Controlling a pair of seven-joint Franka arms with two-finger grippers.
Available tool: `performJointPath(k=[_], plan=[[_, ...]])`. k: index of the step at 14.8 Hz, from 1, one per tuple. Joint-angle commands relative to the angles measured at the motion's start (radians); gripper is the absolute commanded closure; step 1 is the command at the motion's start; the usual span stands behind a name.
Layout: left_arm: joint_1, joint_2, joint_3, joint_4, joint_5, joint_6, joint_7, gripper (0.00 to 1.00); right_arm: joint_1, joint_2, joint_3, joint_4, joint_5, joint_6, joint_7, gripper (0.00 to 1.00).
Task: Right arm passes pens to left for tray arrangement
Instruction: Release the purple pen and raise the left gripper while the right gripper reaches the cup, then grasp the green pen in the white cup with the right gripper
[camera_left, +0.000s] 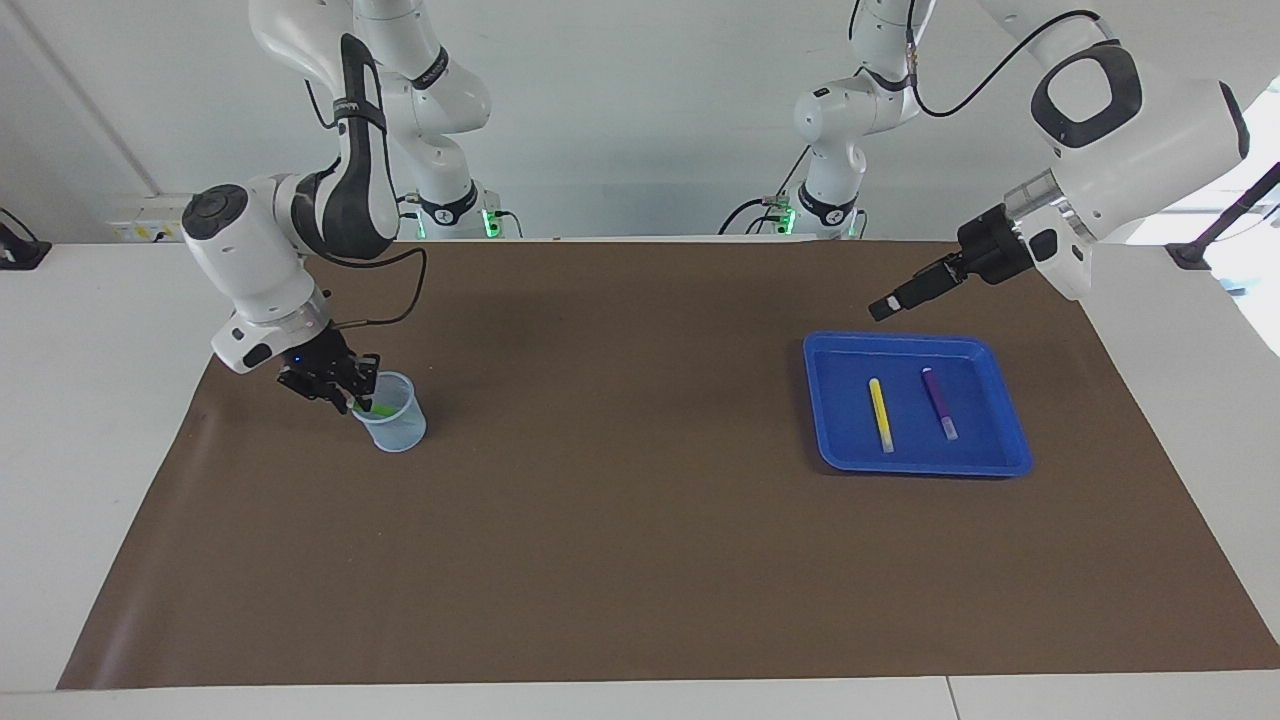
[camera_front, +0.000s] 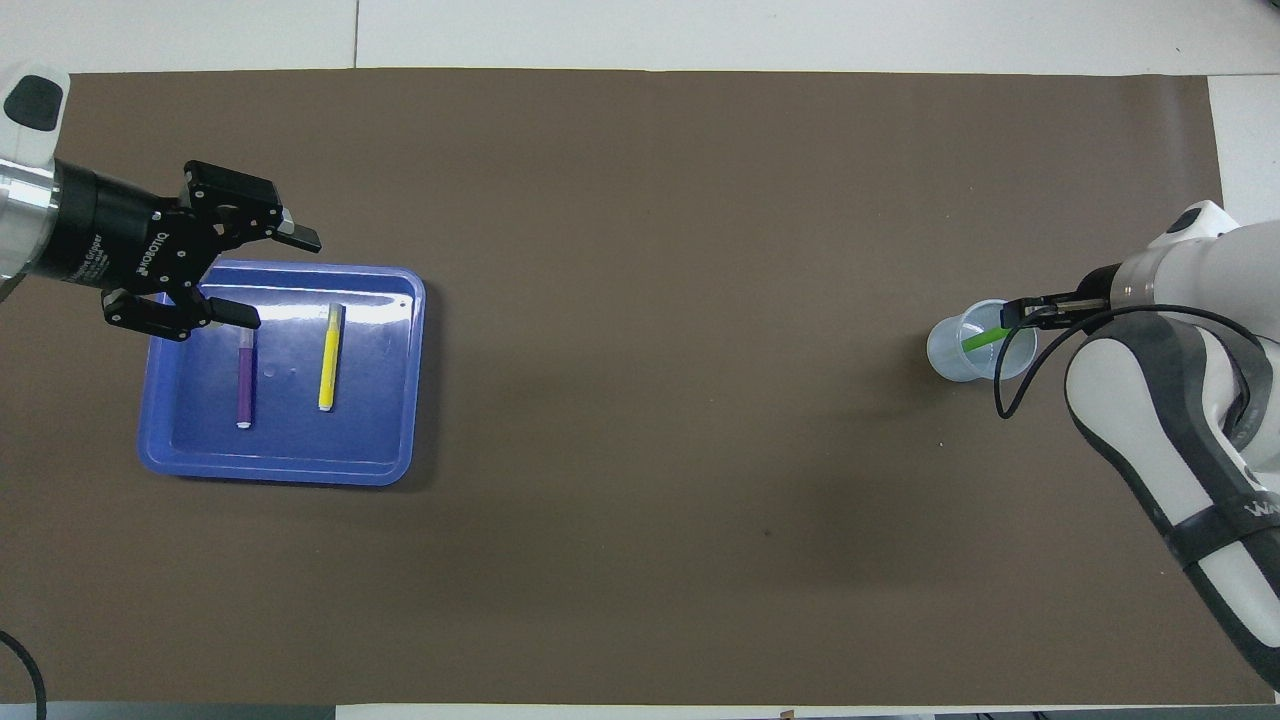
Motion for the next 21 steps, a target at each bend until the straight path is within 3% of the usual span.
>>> performJointPath(k=[1, 5, 10, 12, 14, 21], plan=[[0.023, -0.108, 0.006, -0.155, -0.077, 0.062, -0.006, 0.00, -0.003, -0.014, 0.011, -0.016, 0.017, 0.010, -0.029, 0.72], [0.026, -0.144, 0.006, -0.203, -0.111, 0.088, -0.006, 0.00, -0.003, -0.012, 0.014, -0.008, 0.017, 0.010, -0.027, 0.93], [0.026, -0.145, 0.008, -0.205, -0.111, 0.087, -0.006, 0.00, -0.003, -0.012, 0.014, -0.007, 0.080, 0.011, -0.026, 0.93], [0.026, -0.147, 0.008, -0.208, -0.111, 0.088, -0.004, 0.00, -0.003, -0.020, 0.014, -0.001, 0.081, 0.002, -0.032, 1.00], [0.026, -0.150, 0.009, -0.212, -0.111, 0.088, -0.006, 0.00, -0.003, -0.040, 0.012, 0.019, 0.081, -0.035, -0.032, 1.00], [0.048, -0.157, 0.009, -0.231, -0.166, 0.088, -0.007, 0.00, -0.004, -0.197, 0.006, 0.056, 0.081, -0.185, -0.023, 1.00]])
